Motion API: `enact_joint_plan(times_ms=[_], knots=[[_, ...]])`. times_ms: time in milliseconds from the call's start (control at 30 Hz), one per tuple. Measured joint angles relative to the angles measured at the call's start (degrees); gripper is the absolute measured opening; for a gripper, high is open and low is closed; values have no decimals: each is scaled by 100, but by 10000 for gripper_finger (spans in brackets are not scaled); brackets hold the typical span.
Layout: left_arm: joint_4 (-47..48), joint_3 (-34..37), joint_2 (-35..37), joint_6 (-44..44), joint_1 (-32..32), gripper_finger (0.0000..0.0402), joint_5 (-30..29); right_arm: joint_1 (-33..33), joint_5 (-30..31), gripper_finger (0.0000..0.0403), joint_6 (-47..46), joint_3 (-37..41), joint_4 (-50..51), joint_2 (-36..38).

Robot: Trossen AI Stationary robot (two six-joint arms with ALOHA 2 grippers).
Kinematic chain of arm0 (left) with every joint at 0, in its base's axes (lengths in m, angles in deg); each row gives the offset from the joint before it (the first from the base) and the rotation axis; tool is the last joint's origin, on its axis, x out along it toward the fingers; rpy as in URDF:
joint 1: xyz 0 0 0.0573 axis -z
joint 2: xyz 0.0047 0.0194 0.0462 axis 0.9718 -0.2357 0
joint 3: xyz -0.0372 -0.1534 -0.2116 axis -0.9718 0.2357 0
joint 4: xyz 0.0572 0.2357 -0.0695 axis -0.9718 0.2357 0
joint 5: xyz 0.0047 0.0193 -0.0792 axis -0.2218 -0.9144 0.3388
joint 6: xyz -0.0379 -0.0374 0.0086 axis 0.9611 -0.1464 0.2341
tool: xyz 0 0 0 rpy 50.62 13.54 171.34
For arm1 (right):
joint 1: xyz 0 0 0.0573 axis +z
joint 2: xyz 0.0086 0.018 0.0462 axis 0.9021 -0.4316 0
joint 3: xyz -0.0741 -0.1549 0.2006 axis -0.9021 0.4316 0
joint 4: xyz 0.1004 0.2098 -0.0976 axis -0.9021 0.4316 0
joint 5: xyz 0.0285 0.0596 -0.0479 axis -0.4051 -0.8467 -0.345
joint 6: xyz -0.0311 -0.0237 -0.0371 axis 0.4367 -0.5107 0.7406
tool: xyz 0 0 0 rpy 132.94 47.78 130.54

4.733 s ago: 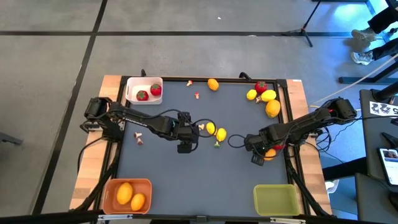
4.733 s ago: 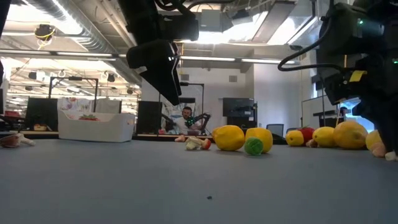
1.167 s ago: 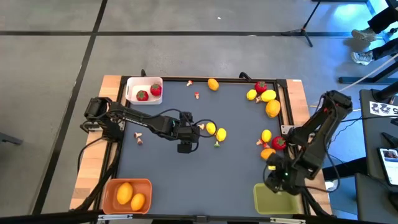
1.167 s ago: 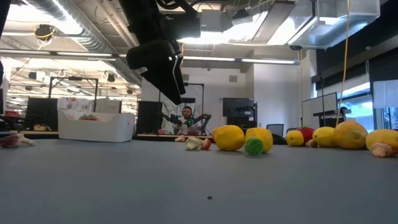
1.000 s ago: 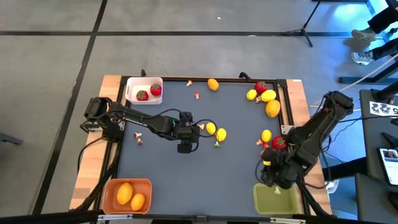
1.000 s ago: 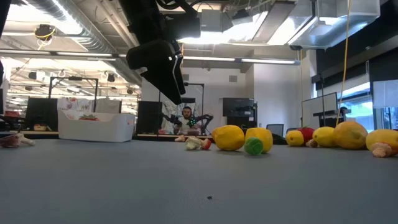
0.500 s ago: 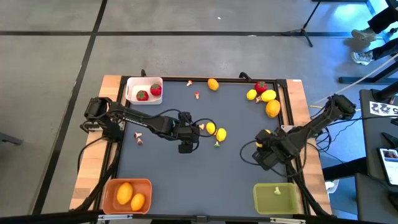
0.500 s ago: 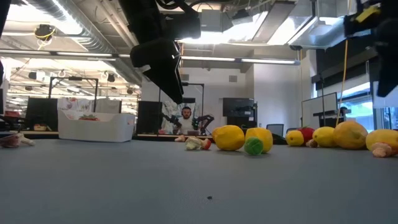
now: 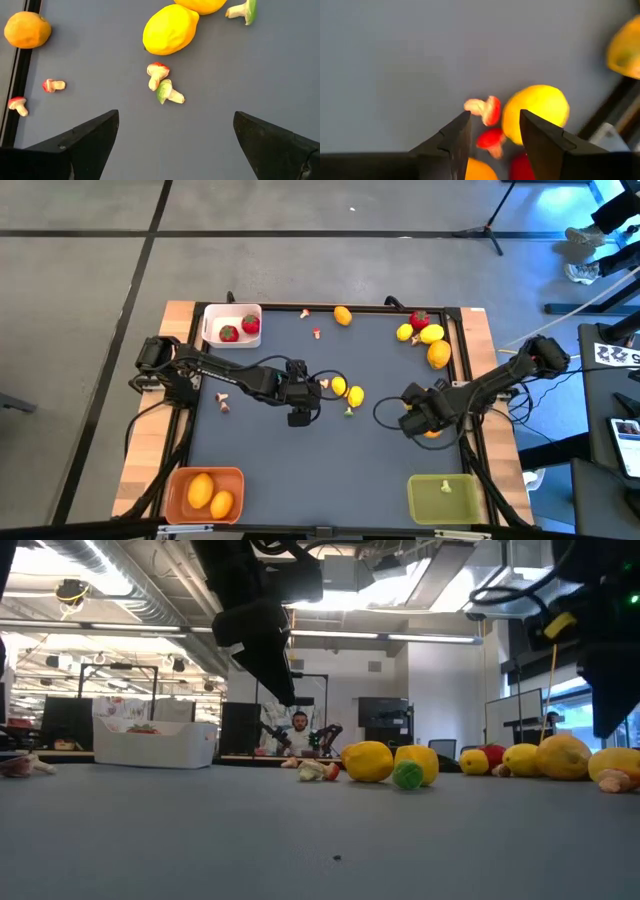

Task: Sort produce into baskets
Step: Put the red mushroom into the yellow bin

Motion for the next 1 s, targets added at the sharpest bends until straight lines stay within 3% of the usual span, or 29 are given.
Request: enact_joint_plan(times_ms=[333,567,867,1000], knots=[[2,0,0,27,-15,390,0,-379,-68,168,161,361,-425,0],[2,0,-2,25,-15,390,0,-382,-492,168,180,701,-867,0],[2,0,-2,21,-15,390,0,-382,-350,167,176,1002,-1121,0],[2,0,-2,18,-15,390,0,-379,-339,146,175,1075,-1211,2]])
